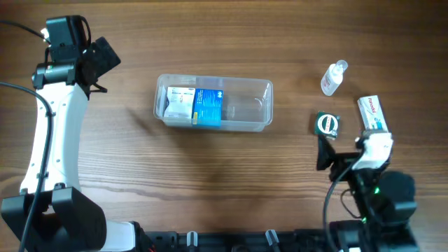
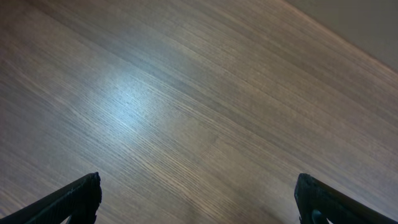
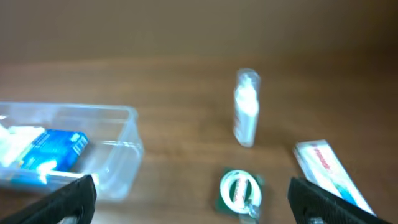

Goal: Pack container
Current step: 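Reach the right gripper to the green round tin and grasp it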

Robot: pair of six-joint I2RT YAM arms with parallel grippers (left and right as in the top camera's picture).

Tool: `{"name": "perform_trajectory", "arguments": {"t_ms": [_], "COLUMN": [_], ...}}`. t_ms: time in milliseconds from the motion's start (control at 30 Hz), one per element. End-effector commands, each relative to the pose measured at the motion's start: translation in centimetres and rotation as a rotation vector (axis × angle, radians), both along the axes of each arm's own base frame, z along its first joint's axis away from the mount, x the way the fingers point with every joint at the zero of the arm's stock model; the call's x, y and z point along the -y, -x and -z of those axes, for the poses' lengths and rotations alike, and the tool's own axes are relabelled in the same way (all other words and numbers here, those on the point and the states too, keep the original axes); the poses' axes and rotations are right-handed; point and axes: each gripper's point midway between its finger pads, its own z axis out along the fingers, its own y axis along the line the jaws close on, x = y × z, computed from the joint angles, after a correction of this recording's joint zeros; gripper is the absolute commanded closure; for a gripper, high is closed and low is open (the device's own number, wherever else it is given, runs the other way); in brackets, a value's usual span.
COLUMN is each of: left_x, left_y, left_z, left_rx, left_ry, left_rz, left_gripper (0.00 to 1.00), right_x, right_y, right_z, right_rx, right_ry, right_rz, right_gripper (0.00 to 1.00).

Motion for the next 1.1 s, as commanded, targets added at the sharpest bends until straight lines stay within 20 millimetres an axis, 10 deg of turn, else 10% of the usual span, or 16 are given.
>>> {"name": "perform_trajectory", "arguments": {"t_ms": [0, 333, 1067], "left_x": [-0.3, -0.3, -0.3], "left_y": [0.0, 0.0, 0.0], "left_z": [-0.8, -0.8, -0.8], "left_rx": [0.017, 0.017, 0.017], "left_ry": [-0.009, -0.009, -0.009], "left_rz": [-0.003, -0.003, -0.003], "left_gripper": [0.0, 0.0, 0.0], "right_x": [1.7, 0.2, 4.1], "right_y": [-0.9, -6.0, -10.1], "right_z": [-1.3, 6.7, 14.7], "right_rx": [-0.149, -0.681, -0.839], "right_ry": [-0.023, 0.0, 0.022], "right_rz": [0.126, 0.077, 0.108], "right_gripper": [0.0, 0.0, 0.0]}}
